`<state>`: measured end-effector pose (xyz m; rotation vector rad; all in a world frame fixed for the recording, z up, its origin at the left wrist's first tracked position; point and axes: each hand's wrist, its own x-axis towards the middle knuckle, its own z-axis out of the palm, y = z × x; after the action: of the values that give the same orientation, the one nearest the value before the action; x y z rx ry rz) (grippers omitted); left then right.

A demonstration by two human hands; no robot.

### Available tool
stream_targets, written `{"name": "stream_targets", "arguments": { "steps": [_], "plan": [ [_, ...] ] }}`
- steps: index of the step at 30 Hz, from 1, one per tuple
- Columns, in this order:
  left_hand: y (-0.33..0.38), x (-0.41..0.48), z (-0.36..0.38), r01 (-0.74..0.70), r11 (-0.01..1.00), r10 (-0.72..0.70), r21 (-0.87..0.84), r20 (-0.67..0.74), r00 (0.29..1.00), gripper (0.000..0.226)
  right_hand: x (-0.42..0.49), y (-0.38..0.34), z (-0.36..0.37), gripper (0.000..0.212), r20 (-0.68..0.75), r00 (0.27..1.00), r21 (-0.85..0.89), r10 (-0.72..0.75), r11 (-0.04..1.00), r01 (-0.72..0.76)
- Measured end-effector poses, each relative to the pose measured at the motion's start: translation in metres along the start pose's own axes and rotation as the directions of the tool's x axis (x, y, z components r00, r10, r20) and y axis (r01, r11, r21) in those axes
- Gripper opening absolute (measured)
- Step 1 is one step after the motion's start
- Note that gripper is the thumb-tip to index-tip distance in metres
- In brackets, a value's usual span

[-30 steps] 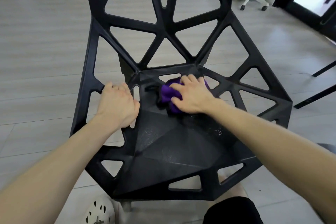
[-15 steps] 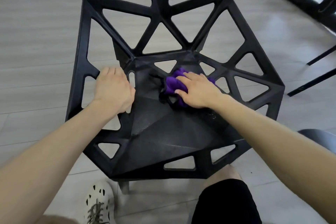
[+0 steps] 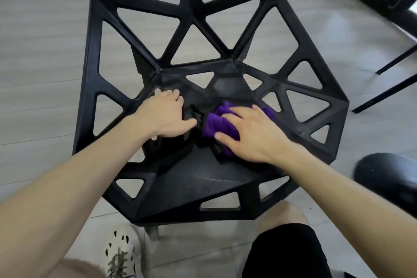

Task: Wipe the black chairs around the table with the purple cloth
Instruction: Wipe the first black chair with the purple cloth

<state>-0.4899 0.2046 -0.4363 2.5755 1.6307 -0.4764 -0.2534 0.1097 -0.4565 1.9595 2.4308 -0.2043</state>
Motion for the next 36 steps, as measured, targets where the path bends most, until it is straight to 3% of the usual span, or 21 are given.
{"name": "stream_targets", "arguments": {
  "steps": [4,7,11,16,20,24,27,32,36],
  "plan": [
    [0.004,-0.006,-0.009,0.043,0.979,-0.02,-0.199,0.116,0.993,0.102,0.109,0.004,-0.007,0.087,0.066,0.984,-0.079,0.165,0.984,-0.159],
    [0.006,-0.013,-0.018,0.034,0.986,-0.033,-0.165,0.008,0.999,0.093,0.156,-0.002,-0.002,0.084,0.061,0.965,-0.123,0.254,0.962,-0.246],
    [0.021,-0.023,-0.024,-0.044,0.998,0.048,-0.051,0.091,0.995,0.088,0.107,-0.007,0.003,0.071,0.068,0.984,-0.041,0.166,0.986,-0.164],
    [0.022,-0.033,-0.025,-0.019,0.994,0.044,-0.105,0.246,0.968,0.151,-0.022,-0.014,0.001,0.084,0.011,0.999,-0.03,0.053,0.998,-0.053],
    [0.03,-0.035,-0.019,-0.014,0.999,0.027,-0.045,0.323,0.946,0.168,0.045,0.006,-0.005,0.085,0.049,0.994,-0.051,0.098,0.994,-0.095],
    [0.03,-0.037,-0.015,0.072,0.99,-0.033,-0.117,0.31,0.95,0.181,0.137,0.029,-0.008,0.083,0.065,0.979,-0.126,0.192,0.975,-0.183],
    [0.033,-0.038,-0.019,0.102,0.986,-0.052,-0.135,0.332,0.942,0.18,0.12,0.025,-0.007,0.079,0.068,0.986,-0.144,0.15,0.98,-0.139],
    [0.04,-0.031,-0.027,0.103,0.993,-0.073,-0.066,0.351,0.933,0.168,-0.011,0.029,0.001,0.08,0.001,0.991,-0.124,0.135,0.983,-0.134],
    [0.044,-0.029,-0.031,0.114,0.992,-0.087,-0.049,0.377,0.922,0.164,0.018,0.03,-0.005,0.069,0.048,0.992,-0.099,0.117,0.989,-0.111]
  ]
}}
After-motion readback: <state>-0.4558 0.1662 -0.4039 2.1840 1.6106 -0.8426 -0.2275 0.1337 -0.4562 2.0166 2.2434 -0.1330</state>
